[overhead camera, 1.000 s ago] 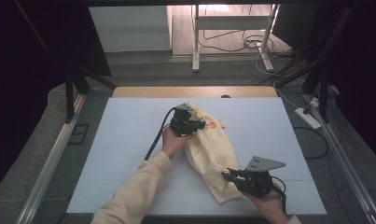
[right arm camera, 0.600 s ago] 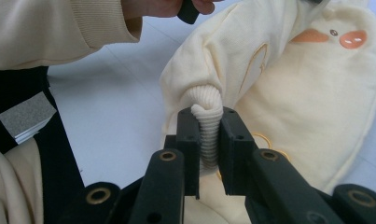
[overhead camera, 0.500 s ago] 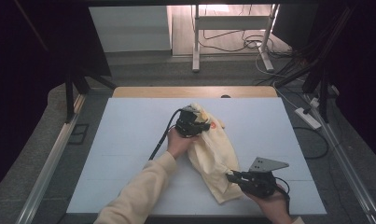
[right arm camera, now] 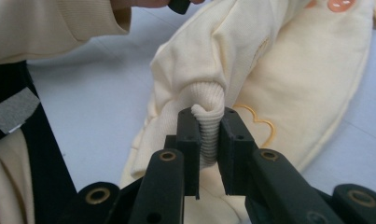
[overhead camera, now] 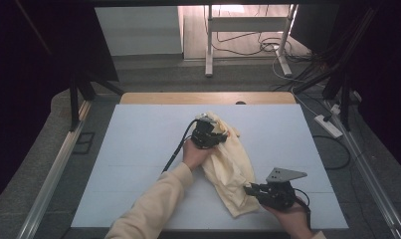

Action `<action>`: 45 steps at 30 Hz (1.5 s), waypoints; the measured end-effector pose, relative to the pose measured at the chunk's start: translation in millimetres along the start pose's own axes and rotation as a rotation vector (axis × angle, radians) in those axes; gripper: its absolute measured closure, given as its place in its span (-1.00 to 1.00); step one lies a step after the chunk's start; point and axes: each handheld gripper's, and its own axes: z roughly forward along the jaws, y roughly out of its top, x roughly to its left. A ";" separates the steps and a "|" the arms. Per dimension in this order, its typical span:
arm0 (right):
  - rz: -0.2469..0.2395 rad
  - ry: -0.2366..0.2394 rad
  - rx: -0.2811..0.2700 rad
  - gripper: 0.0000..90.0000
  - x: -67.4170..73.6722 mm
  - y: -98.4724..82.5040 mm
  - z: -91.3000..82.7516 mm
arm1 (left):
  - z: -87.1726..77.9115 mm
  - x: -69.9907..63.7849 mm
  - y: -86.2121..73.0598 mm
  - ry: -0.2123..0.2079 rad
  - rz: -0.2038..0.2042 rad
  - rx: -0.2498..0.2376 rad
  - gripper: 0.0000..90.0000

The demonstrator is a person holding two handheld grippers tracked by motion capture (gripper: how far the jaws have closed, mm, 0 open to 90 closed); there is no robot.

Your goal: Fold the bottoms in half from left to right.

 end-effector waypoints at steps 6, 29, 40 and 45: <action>0.008 -0.010 0.023 0.78 -3.5 -4.1 -1.2 | 1.8 -2.1 -0.4 0.009 0.014 0.002 0.77; 0.008 0.003 0.047 0.43 -4.3 -5.2 -2.4 | -8.6 -8.4 3.7 0.038 0.004 -0.068 -0.08; 0.029 -0.078 -0.019 -0.20 -6.9 -1.6 -8.0 | -34.2 -12.5 2.2 0.040 0.030 -0.083 -0.21; 0.043 -0.082 -0.035 -0.19 -12.0 -0.2 -9.3 | -48.2 -11.8 -4.3 0.052 0.042 -0.078 -0.21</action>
